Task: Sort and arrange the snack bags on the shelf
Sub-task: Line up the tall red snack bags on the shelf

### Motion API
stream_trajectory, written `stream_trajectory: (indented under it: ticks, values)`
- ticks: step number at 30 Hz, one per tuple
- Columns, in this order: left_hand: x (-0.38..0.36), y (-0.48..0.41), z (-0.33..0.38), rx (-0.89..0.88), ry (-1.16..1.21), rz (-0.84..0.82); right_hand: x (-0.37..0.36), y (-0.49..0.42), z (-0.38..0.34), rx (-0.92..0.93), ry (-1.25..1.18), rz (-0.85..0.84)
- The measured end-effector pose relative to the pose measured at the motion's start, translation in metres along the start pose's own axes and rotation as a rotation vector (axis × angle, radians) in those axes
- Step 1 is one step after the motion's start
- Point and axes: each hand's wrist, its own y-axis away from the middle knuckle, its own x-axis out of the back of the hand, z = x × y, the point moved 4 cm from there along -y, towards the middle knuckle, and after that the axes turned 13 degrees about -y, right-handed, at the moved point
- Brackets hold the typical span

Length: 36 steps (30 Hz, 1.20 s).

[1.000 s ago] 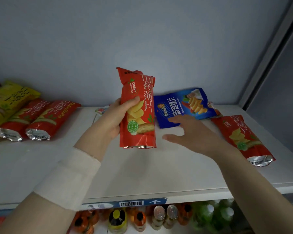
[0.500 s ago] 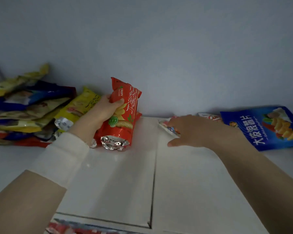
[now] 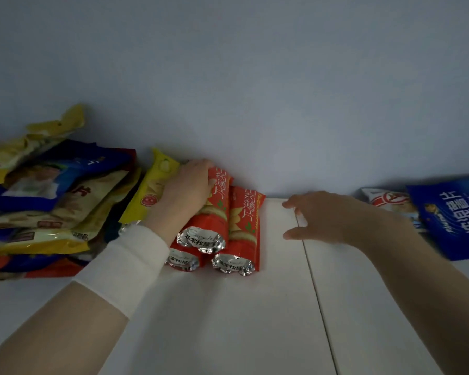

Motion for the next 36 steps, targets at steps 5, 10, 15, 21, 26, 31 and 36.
stream_trajectory:
  ticks: [5,10,15,21,26,31,36]
  values:
    - [0.019,-0.004,0.037,-0.149,-0.239,-0.062,0.008,0.008,0.024,-0.057,0.023,0.048]
    - [0.047,0.002,0.118,-0.334,-0.406,-0.179,0.026,0.038,0.074,-0.161,0.048,0.097]
    - [0.047,0.026,0.240,-0.513,-0.471,-0.199,0.045,0.099,0.152,-0.260,0.036,0.165]
    - [0.028,0.074,0.411,-0.675,-0.426,-0.280,0.055,0.189,0.290,-0.373,0.015,0.133]
    - [0.010,0.113,0.532,-0.677,-0.133,-0.432,0.061,0.269,0.384,-0.537,-0.014,0.150]
    - [-0.040,0.137,0.619,-0.352,0.574,-0.676,0.056,0.320,0.440,-0.661,-0.068,0.207]
    - [-0.074,0.142,0.661,0.055,0.962,-0.699,0.045,0.349,0.467,-0.708,-0.070,0.277]
